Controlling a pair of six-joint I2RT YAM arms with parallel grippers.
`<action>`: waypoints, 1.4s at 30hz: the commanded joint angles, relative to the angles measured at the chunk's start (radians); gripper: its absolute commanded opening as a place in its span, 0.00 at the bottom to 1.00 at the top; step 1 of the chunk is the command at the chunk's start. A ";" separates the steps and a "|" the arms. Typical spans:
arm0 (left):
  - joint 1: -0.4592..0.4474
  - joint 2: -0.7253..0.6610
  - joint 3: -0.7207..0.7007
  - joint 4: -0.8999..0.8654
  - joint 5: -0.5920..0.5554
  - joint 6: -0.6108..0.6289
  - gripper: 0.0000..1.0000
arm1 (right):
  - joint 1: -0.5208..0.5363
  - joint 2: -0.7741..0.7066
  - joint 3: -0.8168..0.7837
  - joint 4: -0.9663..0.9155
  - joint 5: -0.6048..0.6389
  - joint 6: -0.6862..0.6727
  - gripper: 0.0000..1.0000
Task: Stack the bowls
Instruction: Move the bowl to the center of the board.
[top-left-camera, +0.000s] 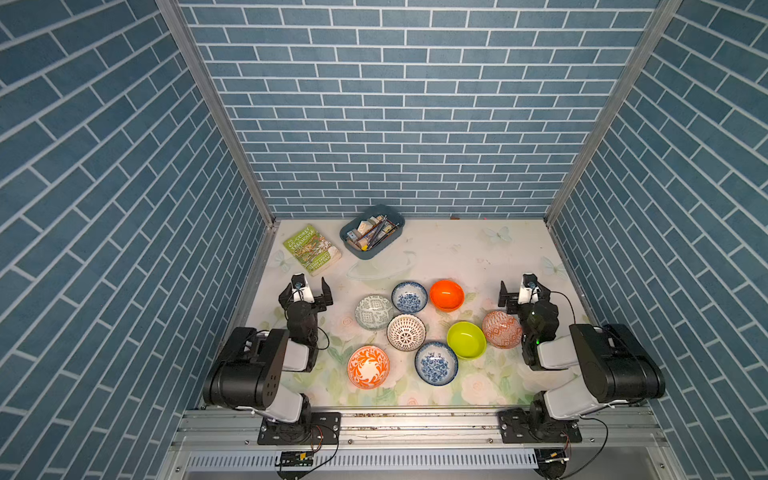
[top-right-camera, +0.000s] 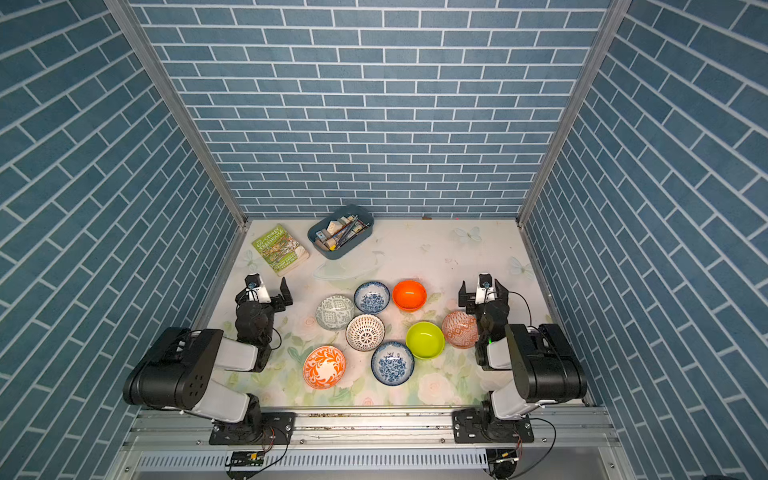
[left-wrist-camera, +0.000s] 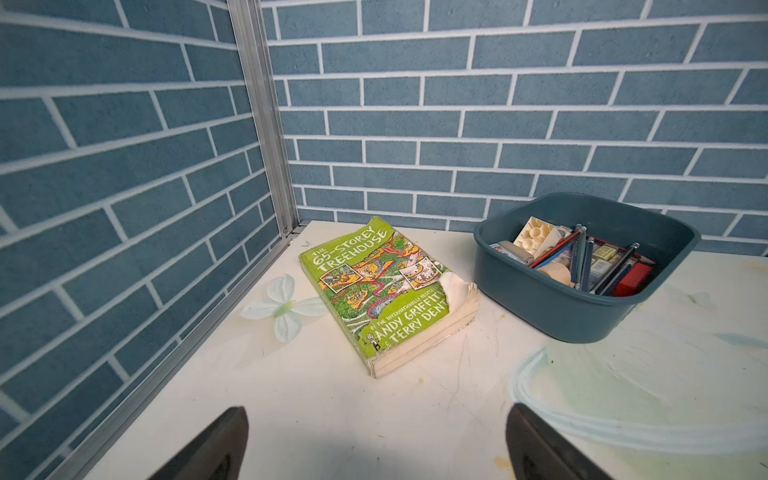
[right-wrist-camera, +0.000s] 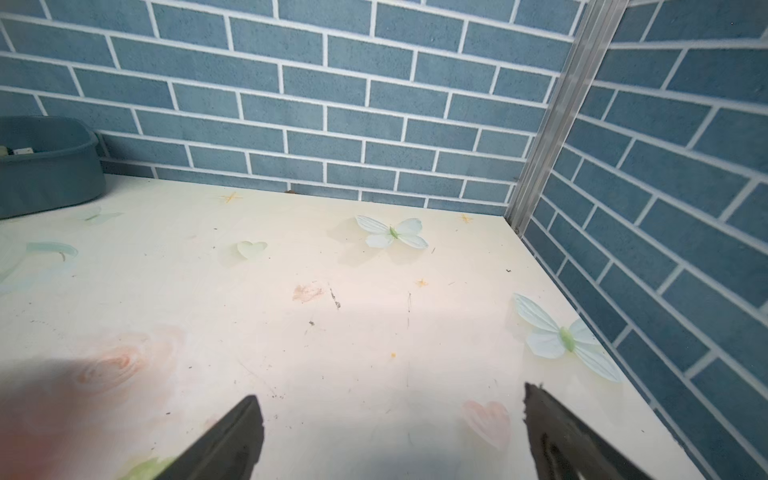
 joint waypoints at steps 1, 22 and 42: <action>0.007 -0.004 0.007 0.011 -0.005 -0.002 1.00 | -0.005 -0.005 0.015 -0.002 -0.007 0.013 1.00; 0.007 -0.005 0.007 0.008 -0.006 -0.002 1.00 | -0.006 -0.004 0.017 -0.002 -0.007 0.013 1.00; -0.001 -0.254 0.506 -1.154 -0.372 -0.409 1.00 | 0.027 -0.625 0.051 -0.521 0.114 0.330 1.00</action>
